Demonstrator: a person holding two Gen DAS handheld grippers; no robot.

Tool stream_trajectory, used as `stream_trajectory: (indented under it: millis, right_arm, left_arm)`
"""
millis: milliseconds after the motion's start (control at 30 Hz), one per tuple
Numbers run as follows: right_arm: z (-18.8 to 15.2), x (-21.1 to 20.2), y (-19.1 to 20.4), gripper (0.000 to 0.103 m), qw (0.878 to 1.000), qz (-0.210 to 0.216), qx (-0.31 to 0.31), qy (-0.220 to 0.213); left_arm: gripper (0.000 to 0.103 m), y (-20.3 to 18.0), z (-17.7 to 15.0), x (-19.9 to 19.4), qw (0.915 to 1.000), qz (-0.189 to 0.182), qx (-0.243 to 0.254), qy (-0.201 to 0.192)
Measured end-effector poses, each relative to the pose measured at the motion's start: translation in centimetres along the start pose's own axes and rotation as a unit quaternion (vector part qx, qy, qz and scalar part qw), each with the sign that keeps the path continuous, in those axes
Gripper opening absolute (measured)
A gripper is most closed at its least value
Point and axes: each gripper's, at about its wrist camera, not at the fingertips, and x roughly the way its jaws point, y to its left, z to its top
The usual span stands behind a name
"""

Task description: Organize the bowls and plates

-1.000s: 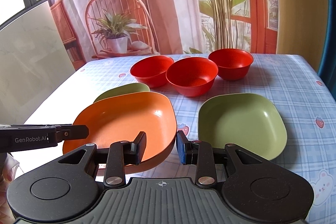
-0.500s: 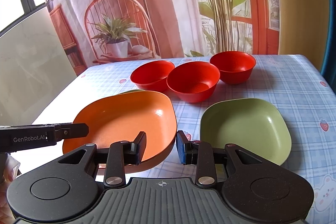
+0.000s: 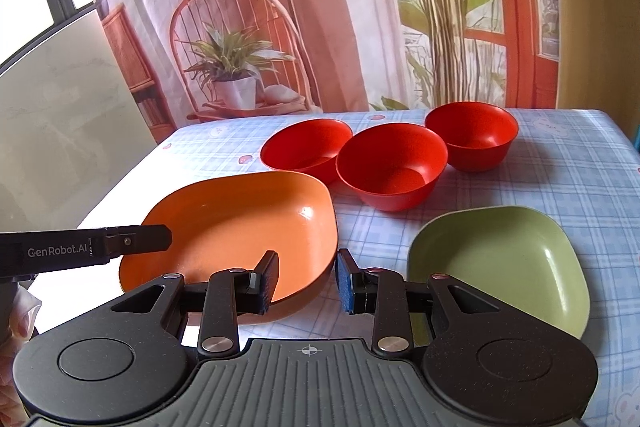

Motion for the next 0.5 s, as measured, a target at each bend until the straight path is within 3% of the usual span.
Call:
stream_trajectory:
  millis: [500]
  right_arm:
    - [2.6, 7.8, 2.5, 0.029, 0.998, -0.001, -0.052, 0.033]
  left_arm:
    - [0.021, 3.3, 2.3, 4.7, 0.9990, 0.041, 0.009, 0.017]
